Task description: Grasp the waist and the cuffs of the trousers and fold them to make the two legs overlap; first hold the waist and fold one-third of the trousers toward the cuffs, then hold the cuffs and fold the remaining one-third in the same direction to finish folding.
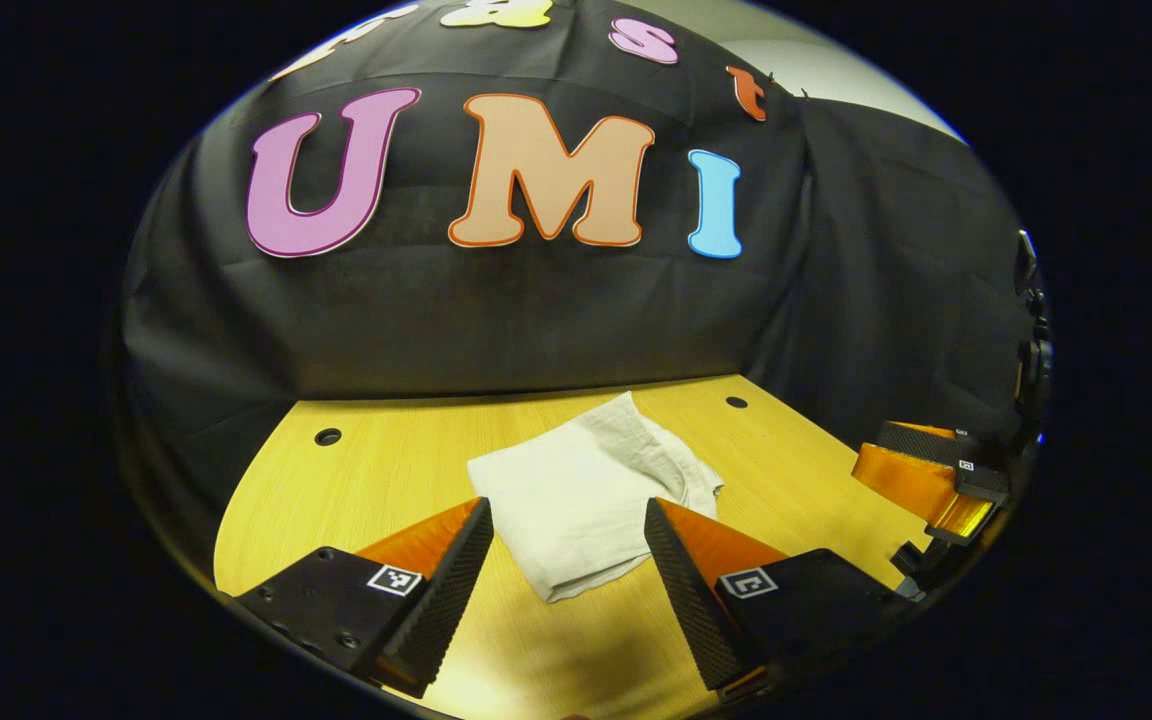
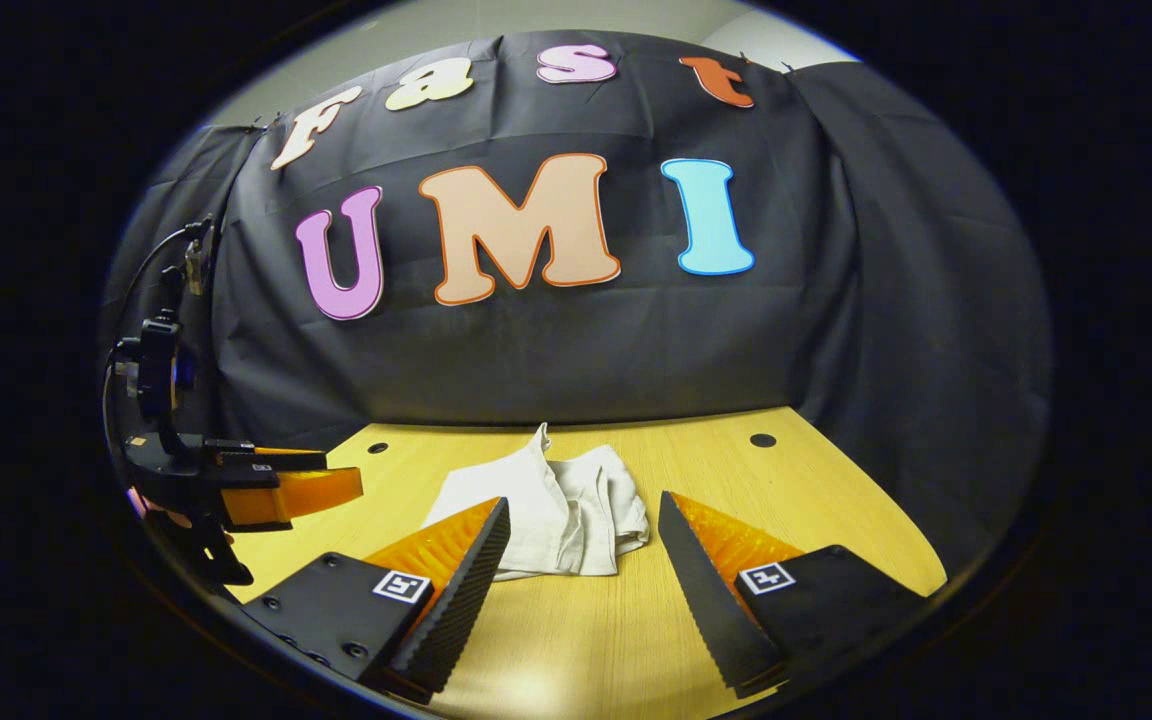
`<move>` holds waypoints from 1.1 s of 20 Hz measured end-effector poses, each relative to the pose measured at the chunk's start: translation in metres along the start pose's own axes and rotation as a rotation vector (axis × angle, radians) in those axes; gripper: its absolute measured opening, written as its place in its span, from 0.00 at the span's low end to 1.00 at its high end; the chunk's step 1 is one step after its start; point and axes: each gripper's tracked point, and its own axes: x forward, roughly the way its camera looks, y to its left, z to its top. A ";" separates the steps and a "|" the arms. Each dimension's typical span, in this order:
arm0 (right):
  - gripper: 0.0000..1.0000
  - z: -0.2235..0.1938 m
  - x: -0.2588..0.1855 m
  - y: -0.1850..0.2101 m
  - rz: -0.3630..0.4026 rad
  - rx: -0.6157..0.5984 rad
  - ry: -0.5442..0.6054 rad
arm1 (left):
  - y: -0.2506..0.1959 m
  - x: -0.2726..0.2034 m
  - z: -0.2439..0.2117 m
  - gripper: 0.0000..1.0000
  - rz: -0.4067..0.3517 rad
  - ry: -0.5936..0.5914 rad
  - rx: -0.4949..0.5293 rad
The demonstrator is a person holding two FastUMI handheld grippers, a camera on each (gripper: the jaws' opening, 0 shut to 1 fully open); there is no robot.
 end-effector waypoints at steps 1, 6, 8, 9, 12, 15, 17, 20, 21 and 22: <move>0.96 -0.002 -0.001 -0.001 -0.009 0.002 0.005 | -0.002 0.000 0.000 0.92 -0.010 0.002 -0.006; 0.96 0.005 -0.006 -0.008 -0.054 -0.011 0.001 | -0.011 0.004 -0.001 0.92 -0.061 0.020 0.018; 0.96 0.008 -0.007 -0.009 -0.065 -0.018 -0.003 | -0.012 0.007 0.000 0.92 -0.073 0.021 0.030; 0.96 0.008 -0.009 -0.009 -0.069 -0.023 0.000 | -0.012 0.007 0.001 0.92 -0.078 0.018 0.033; 0.96 0.011 -0.010 -0.007 -0.073 -0.039 -0.006 | -0.012 0.008 0.000 0.92 -0.088 0.024 0.036; 0.96 0.006 -0.011 -0.003 -0.071 -0.040 0.006 | -0.012 0.008 0.000 0.92 -0.093 0.023 0.033; 0.91 0.006 -0.013 -0.001 -0.075 -0.051 0.008 | -0.012 0.007 -0.001 0.92 -0.099 0.024 0.032; 1.00 0.007 -0.015 0.001 -0.083 -0.068 0.006 | -0.011 0.007 -0.002 0.92 -0.110 0.026 0.030; 0.96 0.007 -0.017 0.002 -0.085 -0.069 0.005 | -0.012 0.008 -0.002 0.92 -0.114 0.027 0.026; 0.96 0.007 -0.017 0.003 -0.085 -0.070 0.005 | -0.011 0.008 -0.003 0.92 -0.117 0.029 0.024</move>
